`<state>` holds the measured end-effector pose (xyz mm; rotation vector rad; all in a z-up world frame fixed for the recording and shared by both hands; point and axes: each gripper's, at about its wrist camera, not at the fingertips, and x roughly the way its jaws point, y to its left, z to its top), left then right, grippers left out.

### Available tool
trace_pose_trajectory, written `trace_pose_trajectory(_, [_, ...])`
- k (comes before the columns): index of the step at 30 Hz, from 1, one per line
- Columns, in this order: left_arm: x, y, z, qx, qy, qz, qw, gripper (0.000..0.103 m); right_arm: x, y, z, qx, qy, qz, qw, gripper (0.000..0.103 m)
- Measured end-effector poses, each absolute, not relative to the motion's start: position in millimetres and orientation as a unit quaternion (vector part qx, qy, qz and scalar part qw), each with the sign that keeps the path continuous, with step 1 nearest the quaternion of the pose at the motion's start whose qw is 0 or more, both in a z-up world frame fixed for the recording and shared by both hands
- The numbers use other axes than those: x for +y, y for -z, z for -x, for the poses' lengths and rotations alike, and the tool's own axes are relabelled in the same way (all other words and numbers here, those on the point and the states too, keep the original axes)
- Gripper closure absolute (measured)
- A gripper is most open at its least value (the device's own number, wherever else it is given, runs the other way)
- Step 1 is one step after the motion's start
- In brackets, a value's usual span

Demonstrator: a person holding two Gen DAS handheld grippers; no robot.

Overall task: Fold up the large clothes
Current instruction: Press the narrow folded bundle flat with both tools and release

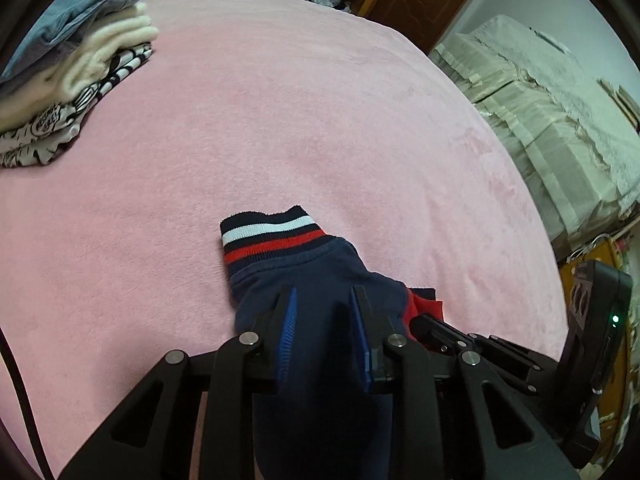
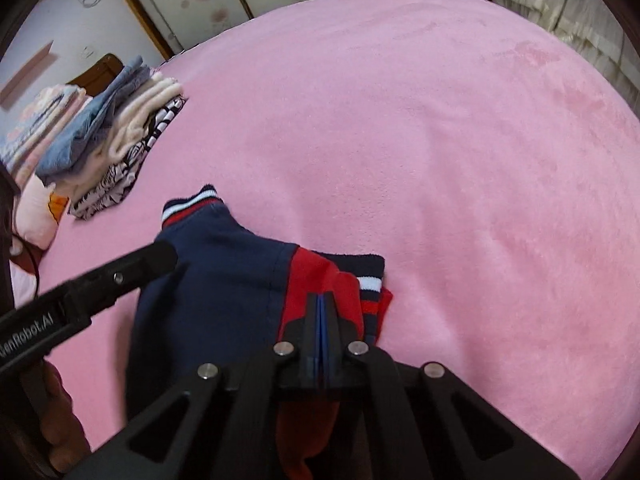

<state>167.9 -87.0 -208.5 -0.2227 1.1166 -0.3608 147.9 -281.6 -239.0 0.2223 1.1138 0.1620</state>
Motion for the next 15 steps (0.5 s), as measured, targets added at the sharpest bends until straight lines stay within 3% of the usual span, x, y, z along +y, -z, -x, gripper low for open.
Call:
trace_pose_trajectory(8, [-94,207,-169,0.527,0.168,0.100,0.827,0.076,-283,241,-150,0.522,-0.069,-0.125,0.841,0.103])
trace_pose_trajectory(15, [-87,193,-156,0.546,0.153,0.107,0.817,0.054,-280,212,-138,0.519,-0.070,-0.127,0.843,0.100])
